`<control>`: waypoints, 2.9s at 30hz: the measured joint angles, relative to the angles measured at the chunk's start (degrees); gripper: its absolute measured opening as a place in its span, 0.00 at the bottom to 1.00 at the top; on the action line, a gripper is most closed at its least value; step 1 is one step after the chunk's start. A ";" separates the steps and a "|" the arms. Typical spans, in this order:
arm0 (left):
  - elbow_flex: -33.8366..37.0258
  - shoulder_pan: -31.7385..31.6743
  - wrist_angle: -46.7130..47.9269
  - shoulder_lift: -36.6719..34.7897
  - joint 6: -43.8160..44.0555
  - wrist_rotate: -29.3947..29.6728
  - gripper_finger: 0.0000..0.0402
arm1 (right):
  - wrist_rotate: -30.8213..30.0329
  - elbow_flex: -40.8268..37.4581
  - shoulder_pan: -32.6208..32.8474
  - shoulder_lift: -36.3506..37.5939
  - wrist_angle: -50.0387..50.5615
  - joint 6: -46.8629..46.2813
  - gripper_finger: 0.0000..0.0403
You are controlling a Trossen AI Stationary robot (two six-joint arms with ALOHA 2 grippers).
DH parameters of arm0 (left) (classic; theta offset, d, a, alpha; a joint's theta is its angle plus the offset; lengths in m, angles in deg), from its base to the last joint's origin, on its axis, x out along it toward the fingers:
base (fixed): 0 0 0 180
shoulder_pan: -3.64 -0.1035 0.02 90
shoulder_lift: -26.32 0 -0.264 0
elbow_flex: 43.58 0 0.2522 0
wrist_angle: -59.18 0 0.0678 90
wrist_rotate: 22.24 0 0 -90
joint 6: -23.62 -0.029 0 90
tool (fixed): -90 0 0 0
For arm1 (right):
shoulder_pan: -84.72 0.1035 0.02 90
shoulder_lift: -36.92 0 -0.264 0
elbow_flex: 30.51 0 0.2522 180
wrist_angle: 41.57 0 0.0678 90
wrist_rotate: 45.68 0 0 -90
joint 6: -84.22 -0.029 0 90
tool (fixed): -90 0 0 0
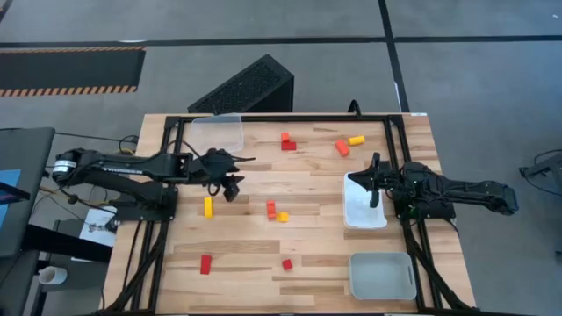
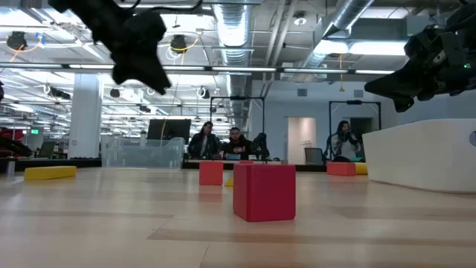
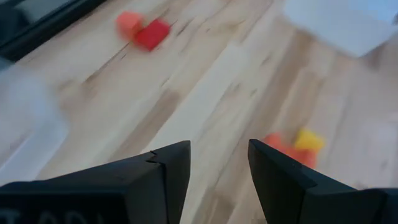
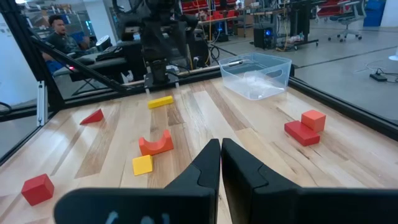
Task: Sort & place blocks by color
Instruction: Put the left yellow block into the transparent bin
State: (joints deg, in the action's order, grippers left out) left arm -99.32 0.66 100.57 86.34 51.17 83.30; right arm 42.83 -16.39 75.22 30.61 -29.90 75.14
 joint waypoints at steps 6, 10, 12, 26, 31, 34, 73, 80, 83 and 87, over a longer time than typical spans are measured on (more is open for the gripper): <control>0.00 0.01 17.27 -4.98 12.40 1.16 0.37 | 0.00 -0.02 -0.02 0.00 0.00 0.00 0.10; 0.00 1.09 27.51 -6.63 24.26 1.00 0.37 | 0.00 -0.02 0.00 0.02 0.00 0.00 0.10; 0.00 2.16 31.19 -6.60 31.54 0.58 0.37 | 0.00 -0.02 -0.01 0.01 0.00 0.01 0.10; 0.00 7.28 32.49 4.85 48.19 -2.64 0.37 | 0.00 -0.02 -0.01 0.00 0.00 0.00 0.10; 0.00 7.29 32.32 11.43 47.45 -4.89 0.43 | 0.00 0.00 -0.02 0.00 0.00 0.00 0.10; 0.02 7.57 30.94 15.00 47.62 -6.00 0.50 | 0.00 -0.02 -0.01 0.00 0.00 0.00 0.10; 13.39 16.38 20.44 -1.96 57.73 6.19 0.75 | 0.00 -0.01 0.00 0.00 0.02 0.00 0.10; 13.39 14.38 20.74 -1.90 62.15 0.98 0.75 | 0.00 -0.02 -0.01 0.00 0.02 0.02 0.10; 13.40 12.70 20.67 -1.29 62.25 -0.11 0.75 | 0.00 -0.01 0.00 0.00 0.02 0.00 0.10; 13.38 10.48 18.38 0.55 62.10 -3.97 0.75 | 0.00 -0.02 -0.01 0.00 0.02 0.00 0.10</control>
State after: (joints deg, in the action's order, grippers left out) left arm -85.94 11.14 118.95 86.89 113.27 79.32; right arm 42.83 -16.41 75.21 30.61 -29.87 75.14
